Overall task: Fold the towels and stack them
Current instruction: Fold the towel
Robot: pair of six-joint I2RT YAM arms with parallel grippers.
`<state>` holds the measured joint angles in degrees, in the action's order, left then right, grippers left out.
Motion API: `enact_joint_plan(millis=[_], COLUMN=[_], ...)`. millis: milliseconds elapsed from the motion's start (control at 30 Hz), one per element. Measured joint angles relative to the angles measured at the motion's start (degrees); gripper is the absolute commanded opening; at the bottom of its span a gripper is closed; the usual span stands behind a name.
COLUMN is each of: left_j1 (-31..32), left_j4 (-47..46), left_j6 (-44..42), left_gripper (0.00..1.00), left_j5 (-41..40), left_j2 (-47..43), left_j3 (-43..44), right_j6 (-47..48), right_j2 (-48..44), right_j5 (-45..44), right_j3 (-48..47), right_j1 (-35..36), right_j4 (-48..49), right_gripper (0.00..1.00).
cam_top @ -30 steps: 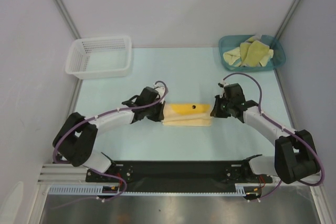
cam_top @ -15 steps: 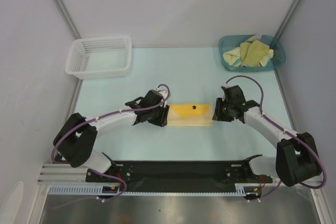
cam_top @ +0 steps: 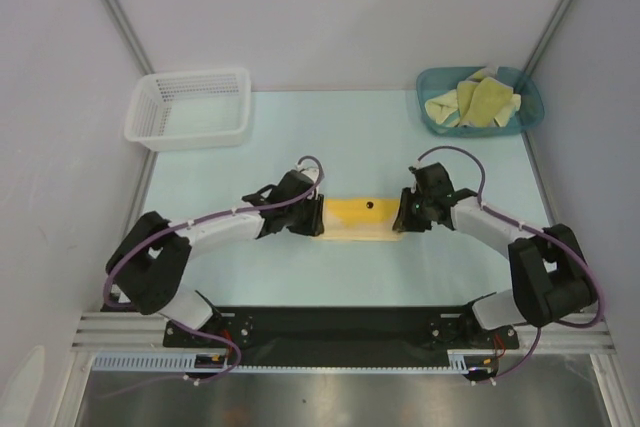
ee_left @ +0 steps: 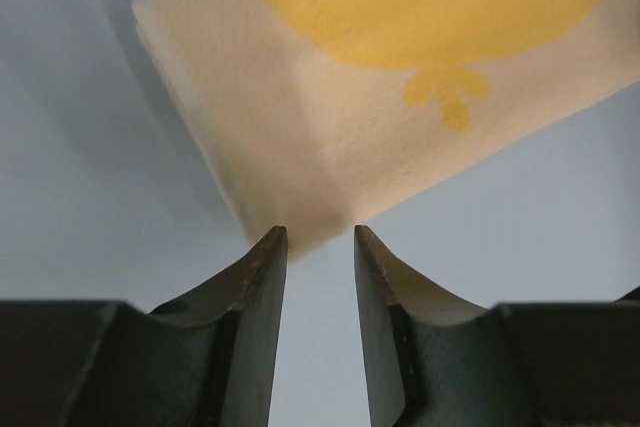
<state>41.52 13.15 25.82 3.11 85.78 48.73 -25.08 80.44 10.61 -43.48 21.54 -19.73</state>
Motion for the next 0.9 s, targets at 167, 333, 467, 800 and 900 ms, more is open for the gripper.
enact_joint_plan(millis=[167, 333, 467, 800, 900], left_j1=[0.0, 0.1, 0.1, -5.0, -8.1], left_j4=[-0.5, 2.1, 6.4, 2.6, -0.2], left_j6=[1.4, 1.3, 1.6, -0.5, -0.4], left_gripper=[0.37, 0.61, 0.70, 0.72, 0.72], left_j5=[-0.1, -0.4, -1.5, 1.4, 4.0], left_j2=[3.9, 3.0, 0.4, -0.3, 0.1], left_j3=[-3.4, -2.4, -0.2, 1.4, -0.9], right_j6=[-0.1, 0.5, 1.2, 1.8, 2.0], right_j2=[2.3, 0.5, -1.7, -0.9, 1.4], right_j5=[0.4, -0.1, 0.5, 7.0, 7.8], right_j3=[2.9, 2.8, 0.8, 3.0, 6.2], right_j1=[0.0, 0.1, 0.1, -1.2, -2.7], right_j4=[1.9, 0.6, -2.1, 5.3, 7.5], right_gripper=[0.25, 0.26, 0.26, 0.26, 0.26])
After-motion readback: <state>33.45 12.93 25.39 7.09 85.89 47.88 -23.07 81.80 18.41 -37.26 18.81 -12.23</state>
